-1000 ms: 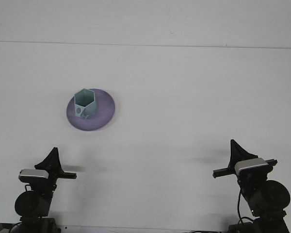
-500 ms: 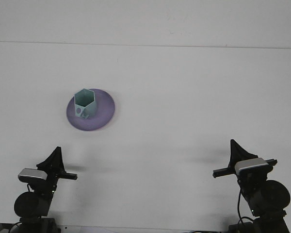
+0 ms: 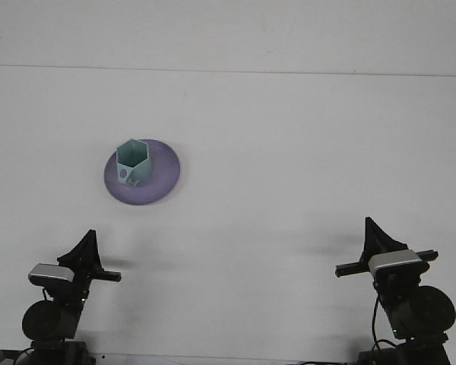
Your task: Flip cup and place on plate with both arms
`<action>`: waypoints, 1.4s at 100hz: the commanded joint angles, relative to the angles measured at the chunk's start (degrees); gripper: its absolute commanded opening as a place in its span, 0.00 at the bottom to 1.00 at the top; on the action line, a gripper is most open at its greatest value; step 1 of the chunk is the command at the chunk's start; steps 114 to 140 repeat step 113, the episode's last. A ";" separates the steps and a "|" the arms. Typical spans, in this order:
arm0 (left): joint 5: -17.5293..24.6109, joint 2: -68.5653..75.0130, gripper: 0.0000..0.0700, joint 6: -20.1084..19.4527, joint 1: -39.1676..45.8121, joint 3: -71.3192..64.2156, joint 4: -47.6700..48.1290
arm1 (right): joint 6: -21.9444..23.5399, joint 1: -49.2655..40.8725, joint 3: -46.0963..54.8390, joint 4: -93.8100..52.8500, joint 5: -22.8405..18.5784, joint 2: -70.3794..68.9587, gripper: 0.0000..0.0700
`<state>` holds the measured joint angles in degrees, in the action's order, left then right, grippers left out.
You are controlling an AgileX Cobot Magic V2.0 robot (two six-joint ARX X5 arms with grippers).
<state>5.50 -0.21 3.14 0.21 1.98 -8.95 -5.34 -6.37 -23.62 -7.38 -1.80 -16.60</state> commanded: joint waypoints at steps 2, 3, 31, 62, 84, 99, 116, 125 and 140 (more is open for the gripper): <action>0.31 0.02 0.02 0.50 0.04 -1.18 -0.57 | -4.68 1.73 5.09 3.39 -0.68 3.76 0.00; 0.31 0.02 0.02 0.50 0.04 -1.18 -0.57 | -4.85 1.88 5.51 3.54 -0.74 4.09 0.00; 0.31 0.02 0.02 0.48 0.04 -1.18 -0.57 | -6.84 5.68 21.00 5.31 -1.25 16.50 0.00; 0.31 0.02 0.02 0.50 0.04 -1.18 -0.13 | -6.71 5.57 22.88 6.10 -1.81 16.55 0.00; 0.31 0.02 0.02 0.50 0.04 -1.16 -0.15 | -6.71 5.57 22.88 6.14 -1.79 16.55 0.00; 0.31 0.02 0.02 0.50 0.04 -1.16 -0.15 | -6.71 5.57 22.88 6.14 -1.79 16.55 0.00; 0.31 0.02 0.02 0.50 0.04 -1.16 -0.15 | -6.71 5.57 22.88 6.14 -1.79 16.55 0.00; 0.31 0.02 0.02 0.50 0.04 -1.16 -0.15 | -6.71 5.57 22.88 6.14 -1.79 16.55 0.00; 0.31 0.02 0.02 0.50 0.04 -1.16 -0.15 | -6.71 5.57 22.88 6.14 -1.79 16.55 0.00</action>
